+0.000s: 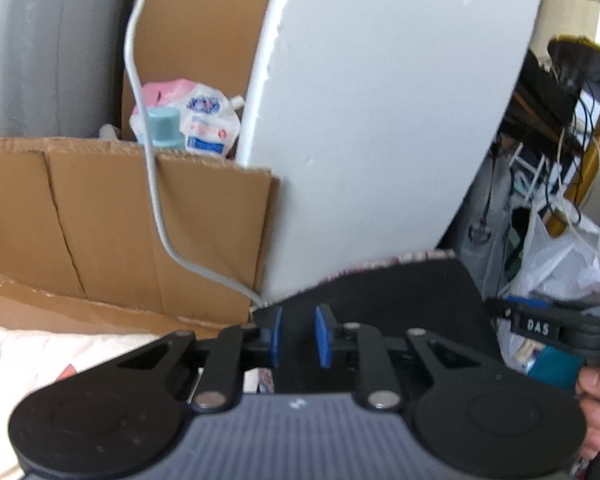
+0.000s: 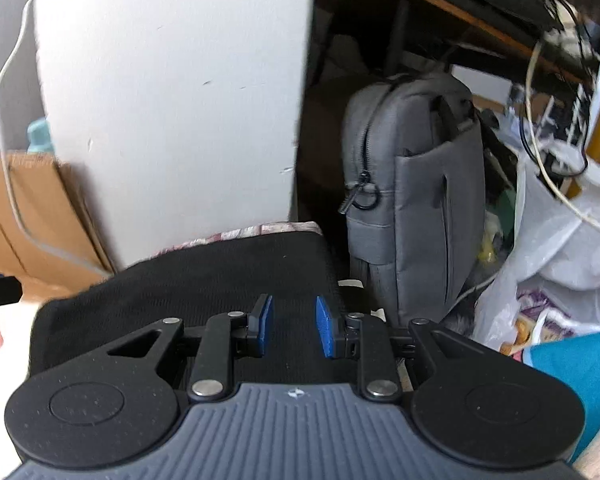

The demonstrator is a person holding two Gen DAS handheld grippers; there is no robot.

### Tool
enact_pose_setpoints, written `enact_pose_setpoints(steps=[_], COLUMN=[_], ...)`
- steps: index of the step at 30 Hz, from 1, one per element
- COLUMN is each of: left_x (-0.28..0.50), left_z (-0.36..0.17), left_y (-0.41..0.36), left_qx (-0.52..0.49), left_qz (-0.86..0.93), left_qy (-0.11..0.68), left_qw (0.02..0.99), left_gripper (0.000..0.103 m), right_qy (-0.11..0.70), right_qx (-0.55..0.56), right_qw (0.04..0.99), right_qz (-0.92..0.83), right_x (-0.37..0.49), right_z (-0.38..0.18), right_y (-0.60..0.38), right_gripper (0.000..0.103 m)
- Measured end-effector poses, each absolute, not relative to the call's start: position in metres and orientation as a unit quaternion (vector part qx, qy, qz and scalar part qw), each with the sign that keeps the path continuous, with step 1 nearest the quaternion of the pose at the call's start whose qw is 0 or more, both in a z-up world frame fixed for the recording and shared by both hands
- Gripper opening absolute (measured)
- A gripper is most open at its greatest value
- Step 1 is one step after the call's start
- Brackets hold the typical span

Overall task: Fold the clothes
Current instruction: 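Open both grippers and release the black pants onto the stack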

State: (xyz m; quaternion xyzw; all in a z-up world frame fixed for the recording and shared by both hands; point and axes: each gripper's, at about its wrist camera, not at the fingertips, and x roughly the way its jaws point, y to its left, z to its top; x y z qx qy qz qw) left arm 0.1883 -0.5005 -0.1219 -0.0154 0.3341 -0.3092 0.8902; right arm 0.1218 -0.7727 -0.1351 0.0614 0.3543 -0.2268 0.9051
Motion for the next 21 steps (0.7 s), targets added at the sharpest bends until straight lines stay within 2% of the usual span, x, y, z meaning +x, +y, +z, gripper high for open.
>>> enact_pose_setpoints(steps=[9, 21], left_x=[0.190, 0.209], left_z=[-0.140, -0.206], left_y=[-0.520, -0.521], left_qx=[-0.023, -0.035], left_qz=[-0.320, -0.334], left_qy=[0.352, 0.364], left_qw=[0.879, 0.869], left_gripper=[0.015, 0.012], right_qy=[0.336, 0.358], right_qx=[0.058, 0.059], right_qw=[0.911, 0.903], right_qz=[-0.233, -0.231], right_x=[0.126, 0.146], right_z=[-0.145, -0.189], right_y=[-0.777, -0.795], right_gripper=[0.026, 0.022])
